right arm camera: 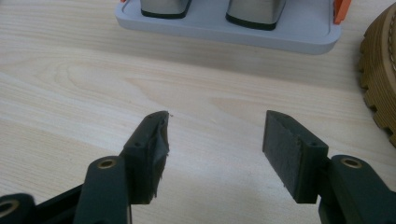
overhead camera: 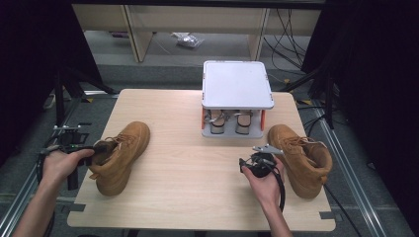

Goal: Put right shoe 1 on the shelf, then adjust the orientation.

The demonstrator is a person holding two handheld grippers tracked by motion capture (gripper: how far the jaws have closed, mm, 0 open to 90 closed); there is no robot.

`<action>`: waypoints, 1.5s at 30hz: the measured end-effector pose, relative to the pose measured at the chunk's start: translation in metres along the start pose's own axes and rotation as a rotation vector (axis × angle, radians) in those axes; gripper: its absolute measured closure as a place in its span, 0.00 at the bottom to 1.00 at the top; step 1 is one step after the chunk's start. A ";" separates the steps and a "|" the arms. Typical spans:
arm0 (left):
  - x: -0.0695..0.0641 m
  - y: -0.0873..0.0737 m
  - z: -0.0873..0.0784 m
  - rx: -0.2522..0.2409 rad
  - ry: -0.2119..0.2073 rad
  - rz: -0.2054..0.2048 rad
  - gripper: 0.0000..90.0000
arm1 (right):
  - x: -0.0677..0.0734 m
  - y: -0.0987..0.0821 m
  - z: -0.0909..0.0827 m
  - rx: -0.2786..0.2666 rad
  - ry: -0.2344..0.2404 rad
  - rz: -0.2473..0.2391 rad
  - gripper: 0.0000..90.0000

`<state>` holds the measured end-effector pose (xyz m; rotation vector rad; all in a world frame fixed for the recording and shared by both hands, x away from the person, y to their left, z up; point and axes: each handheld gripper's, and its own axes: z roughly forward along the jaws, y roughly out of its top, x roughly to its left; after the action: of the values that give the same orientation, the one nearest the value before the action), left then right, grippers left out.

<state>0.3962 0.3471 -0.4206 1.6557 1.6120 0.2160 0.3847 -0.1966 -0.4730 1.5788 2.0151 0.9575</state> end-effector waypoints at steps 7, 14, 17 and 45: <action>-0.010 0.003 0.001 -0.010 -0.050 0.006 0.92 | -0.001 0.001 -0.001 -0.007 -0.017 0.013 0.46; -0.019 0.004 -0.003 -0.049 -0.061 0.022 0.93 | -0.006 0.000 -0.002 -0.010 -0.020 0.013 0.46; -0.024 0.007 -0.004 -0.061 -0.066 0.032 0.93 | -0.006 0.000 -0.002 -0.012 -0.017 0.028 0.47; -0.051 0.034 0.011 -0.167 -0.158 0.011 0.93 | -0.007 0.003 -0.011 -0.044 0.007 0.025 0.47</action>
<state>0.4200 0.3011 -0.3865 1.5153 1.4280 0.2131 0.3815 -0.2056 -0.4638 1.5825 1.9694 1.0110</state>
